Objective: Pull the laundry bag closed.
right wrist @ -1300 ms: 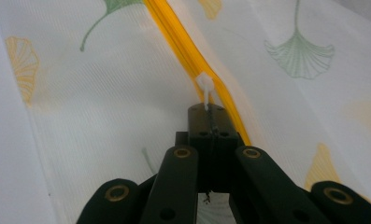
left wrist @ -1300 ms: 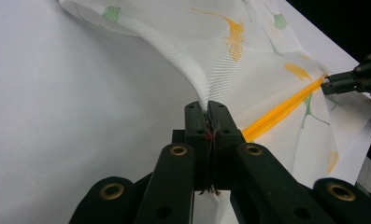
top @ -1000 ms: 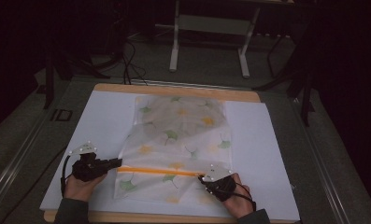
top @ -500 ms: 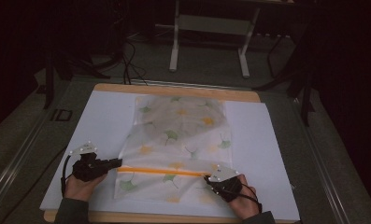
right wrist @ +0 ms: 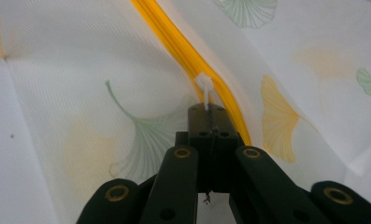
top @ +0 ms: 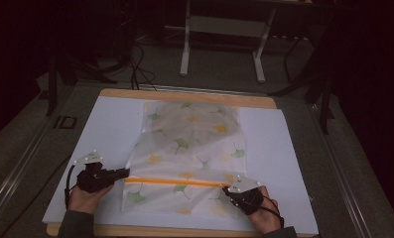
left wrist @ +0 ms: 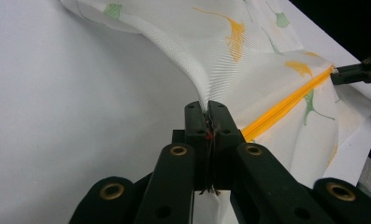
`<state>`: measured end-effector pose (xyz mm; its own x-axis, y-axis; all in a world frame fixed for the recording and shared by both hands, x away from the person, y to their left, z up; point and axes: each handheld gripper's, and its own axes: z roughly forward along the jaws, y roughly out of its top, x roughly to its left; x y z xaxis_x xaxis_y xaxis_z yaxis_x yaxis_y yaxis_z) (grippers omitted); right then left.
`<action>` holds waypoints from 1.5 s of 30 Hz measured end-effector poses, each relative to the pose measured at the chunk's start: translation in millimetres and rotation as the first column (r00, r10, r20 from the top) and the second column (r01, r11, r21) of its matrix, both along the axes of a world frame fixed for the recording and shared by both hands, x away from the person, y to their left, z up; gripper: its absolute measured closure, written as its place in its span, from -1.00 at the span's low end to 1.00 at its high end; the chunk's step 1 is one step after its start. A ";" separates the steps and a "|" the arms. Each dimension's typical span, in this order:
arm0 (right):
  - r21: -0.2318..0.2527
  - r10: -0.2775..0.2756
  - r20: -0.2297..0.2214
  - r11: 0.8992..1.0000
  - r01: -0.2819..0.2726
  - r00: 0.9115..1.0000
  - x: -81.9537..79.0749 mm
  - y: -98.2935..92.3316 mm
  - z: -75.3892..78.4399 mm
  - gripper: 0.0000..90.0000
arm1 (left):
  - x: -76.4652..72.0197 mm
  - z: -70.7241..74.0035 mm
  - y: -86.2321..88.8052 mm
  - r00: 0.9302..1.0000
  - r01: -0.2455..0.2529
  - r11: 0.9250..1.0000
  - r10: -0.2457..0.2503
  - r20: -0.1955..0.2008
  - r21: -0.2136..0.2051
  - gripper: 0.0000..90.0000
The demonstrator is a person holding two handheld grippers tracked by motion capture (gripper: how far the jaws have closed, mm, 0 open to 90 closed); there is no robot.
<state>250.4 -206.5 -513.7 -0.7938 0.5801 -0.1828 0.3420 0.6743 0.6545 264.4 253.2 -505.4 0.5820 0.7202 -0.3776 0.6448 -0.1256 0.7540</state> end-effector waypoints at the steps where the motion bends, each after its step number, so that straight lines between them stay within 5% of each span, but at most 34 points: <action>1: -0.002 -0.001 0.000 1.000 0.001 1.000 -0.1 -1.6 -0.1 1.00 | -0.1 0.0 -0.1 1.000 0.000 1.000 0.000 0.000 0.000 0.97; 45: -0.007 -0.129 -0.053 0.992 0.129 0.990 -11.2 -59.9 -6.4 1.00 | 0.5 -0.3 0.7 1.000 -0.002 1.000 0.002 -0.001 -0.008 0.97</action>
